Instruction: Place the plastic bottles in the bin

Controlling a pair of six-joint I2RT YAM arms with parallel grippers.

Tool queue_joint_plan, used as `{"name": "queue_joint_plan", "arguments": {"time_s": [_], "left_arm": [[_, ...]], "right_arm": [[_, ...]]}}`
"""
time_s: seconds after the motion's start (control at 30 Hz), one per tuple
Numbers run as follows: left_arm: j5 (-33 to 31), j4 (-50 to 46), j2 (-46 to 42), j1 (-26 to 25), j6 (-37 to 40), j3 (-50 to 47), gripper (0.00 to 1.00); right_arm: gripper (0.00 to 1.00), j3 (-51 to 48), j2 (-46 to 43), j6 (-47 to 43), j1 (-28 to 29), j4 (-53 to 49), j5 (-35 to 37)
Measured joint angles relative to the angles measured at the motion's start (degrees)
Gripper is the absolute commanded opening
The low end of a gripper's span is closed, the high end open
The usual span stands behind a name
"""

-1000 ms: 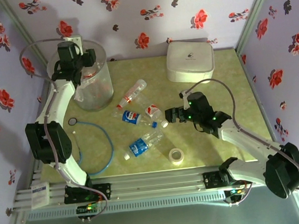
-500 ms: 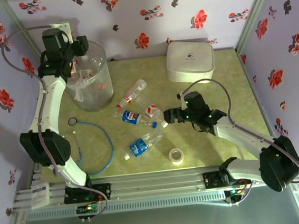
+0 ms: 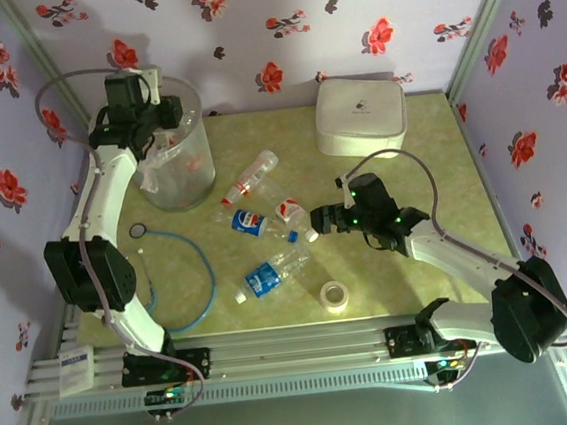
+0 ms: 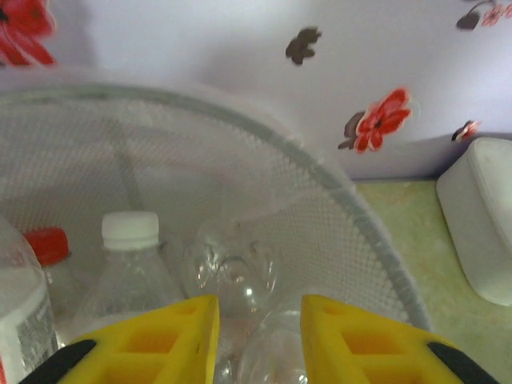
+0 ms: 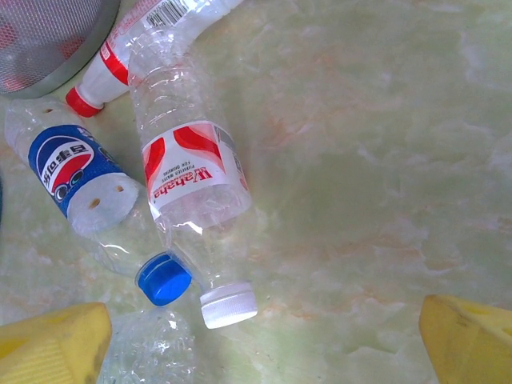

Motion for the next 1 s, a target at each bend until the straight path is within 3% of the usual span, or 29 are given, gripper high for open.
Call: {"name": "queue_joint_plan", "arguments": {"time_s": [0.23, 0.43, 0.63, 0.83, 1.0], "left_arm": [[0.59, 0.96, 0.26, 0.13, -0.31, -5.18, 0.30], [0.90, -0.09, 0.26, 0.17, -0.94, -4.07, 0.56], [1.27, -3.69, -0.42, 0.28, -1.33, 5.07, 0.81], [0.13, -7.48, -8.33, -1.25, -1.49, 5.66, 0.91], [-1.64, -8.04, -20.61, -8.66, -3.98, -5.27, 0.96]], "right_arm": [[0.99, 0.33, 1.05, -0.07, 0.00, -0.94, 0.39], [0.98, 3.30, 4.37, -0.83, 0.20, -4.66, 0.42], [0.91, 6.80, 8.09, -2.75, 2.23, -8.94, 0.63], [0.80, 13.09, 15.15, -5.60, 5.42, -13.51, 0.85], [0.74, 18.49, 21.35, -7.43, 6.19, -15.76, 0.70]]}}
